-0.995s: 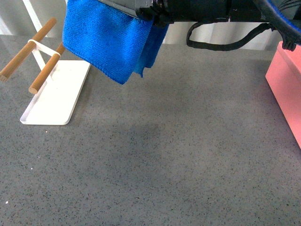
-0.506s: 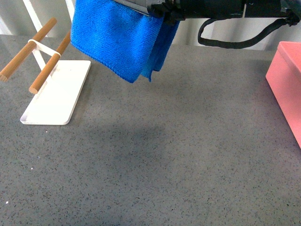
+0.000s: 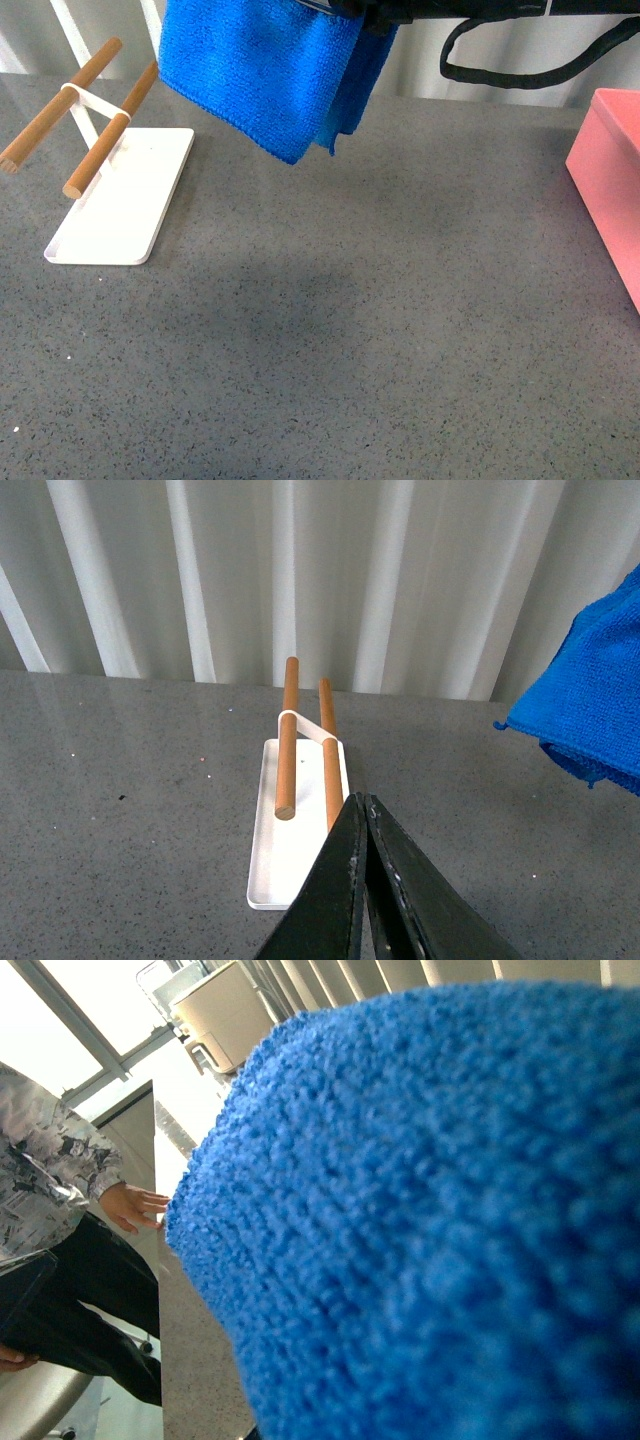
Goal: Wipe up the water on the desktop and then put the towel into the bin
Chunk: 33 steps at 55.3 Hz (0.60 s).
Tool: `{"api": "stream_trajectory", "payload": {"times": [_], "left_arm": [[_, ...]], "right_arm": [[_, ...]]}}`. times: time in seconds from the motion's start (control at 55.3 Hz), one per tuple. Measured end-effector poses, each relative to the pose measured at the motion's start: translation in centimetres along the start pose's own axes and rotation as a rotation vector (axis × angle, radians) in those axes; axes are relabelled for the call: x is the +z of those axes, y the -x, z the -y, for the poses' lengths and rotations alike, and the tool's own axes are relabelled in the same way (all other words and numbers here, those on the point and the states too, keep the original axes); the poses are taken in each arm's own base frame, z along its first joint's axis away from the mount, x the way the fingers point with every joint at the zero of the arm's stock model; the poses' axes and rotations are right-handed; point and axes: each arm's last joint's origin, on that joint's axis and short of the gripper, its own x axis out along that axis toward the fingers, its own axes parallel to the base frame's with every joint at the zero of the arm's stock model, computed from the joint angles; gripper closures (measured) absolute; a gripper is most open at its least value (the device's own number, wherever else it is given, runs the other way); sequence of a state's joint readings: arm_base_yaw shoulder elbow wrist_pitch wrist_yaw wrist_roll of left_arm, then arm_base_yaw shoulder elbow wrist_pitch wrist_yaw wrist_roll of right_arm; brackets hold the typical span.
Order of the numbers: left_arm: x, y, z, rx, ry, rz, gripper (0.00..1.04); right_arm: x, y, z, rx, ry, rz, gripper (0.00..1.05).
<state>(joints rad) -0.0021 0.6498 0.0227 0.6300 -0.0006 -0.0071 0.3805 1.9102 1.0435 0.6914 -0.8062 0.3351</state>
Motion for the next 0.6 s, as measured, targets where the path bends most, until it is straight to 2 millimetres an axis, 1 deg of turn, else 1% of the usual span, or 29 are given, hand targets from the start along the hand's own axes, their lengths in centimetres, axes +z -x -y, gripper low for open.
{"api": "stream_trajectory", "payload": {"times": [0.217,0.597], "left_arm": [[0.4,0.9,0.0,0.0,0.0,0.016,1.01],[0.6,2.0,0.0,-0.001,0.0,0.022,1.01]], "right_arm": [[-0.3,0.3,-0.2,-0.009,0.001,-0.013,0.99],[-0.4,0.5,-0.2,-0.023,0.007,-0.02,0.99]]}}
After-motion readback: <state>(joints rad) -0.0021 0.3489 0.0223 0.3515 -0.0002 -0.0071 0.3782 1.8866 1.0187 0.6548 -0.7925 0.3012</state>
